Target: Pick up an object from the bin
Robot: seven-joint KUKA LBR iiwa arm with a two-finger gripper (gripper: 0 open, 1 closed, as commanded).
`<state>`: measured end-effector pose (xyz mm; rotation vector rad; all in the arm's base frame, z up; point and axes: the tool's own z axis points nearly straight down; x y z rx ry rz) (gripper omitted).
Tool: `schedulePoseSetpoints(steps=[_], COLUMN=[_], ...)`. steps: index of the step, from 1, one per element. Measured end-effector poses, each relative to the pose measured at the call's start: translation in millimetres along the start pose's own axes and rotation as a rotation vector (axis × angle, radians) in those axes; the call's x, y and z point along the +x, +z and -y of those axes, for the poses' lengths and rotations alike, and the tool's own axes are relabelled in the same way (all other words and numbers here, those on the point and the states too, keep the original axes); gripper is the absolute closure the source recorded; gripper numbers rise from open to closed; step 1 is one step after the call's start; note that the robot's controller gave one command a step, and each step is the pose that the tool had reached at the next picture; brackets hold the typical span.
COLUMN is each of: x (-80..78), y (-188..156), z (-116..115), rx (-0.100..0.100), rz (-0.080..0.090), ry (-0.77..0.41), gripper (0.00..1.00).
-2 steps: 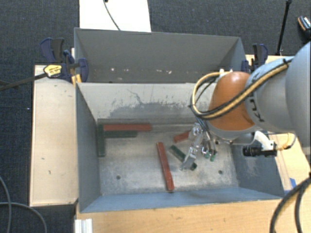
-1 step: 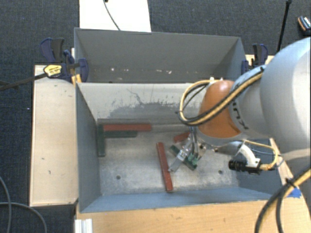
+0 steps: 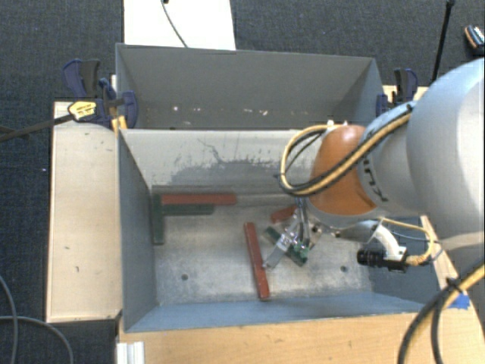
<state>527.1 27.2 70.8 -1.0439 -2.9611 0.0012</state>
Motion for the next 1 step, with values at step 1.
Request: schedulePoseSetpoints(steps=[1], x=[0.4], y=[0.1], z=[0.0], rx=[0.000], rz=[-0.001], ry=[-0.004], gripper=[1.00])
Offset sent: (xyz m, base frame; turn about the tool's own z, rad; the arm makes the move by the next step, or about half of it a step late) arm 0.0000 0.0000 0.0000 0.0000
